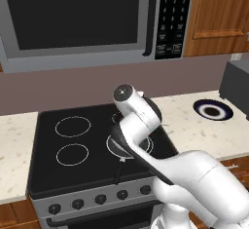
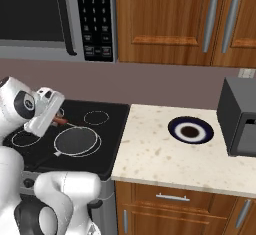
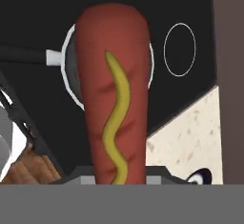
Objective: Place the cold items (tomato and tangerine) from the fridge in one tupperware on the dining counter. Place the warm items (hot dog and kebab skewer) in the stove area in another tupperware.
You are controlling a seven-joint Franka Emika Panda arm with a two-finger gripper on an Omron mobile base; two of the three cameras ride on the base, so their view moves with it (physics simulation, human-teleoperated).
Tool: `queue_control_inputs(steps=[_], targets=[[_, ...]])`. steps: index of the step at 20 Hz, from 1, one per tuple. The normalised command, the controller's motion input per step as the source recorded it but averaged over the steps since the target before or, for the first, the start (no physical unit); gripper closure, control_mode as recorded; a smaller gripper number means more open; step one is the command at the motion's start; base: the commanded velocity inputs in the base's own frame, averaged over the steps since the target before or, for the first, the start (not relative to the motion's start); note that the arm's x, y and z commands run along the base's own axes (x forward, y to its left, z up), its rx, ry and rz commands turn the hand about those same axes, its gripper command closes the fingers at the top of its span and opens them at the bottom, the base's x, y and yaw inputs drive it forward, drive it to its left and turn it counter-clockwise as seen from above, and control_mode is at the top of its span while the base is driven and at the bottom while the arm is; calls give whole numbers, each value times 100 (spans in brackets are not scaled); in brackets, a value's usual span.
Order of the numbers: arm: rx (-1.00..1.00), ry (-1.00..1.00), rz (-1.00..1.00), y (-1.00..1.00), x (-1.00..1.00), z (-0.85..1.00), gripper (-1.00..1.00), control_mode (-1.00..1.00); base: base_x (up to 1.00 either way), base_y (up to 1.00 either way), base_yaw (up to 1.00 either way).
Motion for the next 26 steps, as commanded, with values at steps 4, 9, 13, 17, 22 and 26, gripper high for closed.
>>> queue_control_inputs(steps=[4,9,13,17,22,26], targets=[[2,-54,-5,0,-74,26,100,-100,0,0,0],[2,-21,0,0,-28,12,100,100,-38,0,0],[0,0,0,0,0,0,100,100,-50,8,0],[0,0,0,0,0,0,100,100,-87,10,0],[0,0,0,0,0,0,100,100,-100,10,0],[0,0,0,0,0,0,100,100,-100,19,0]])
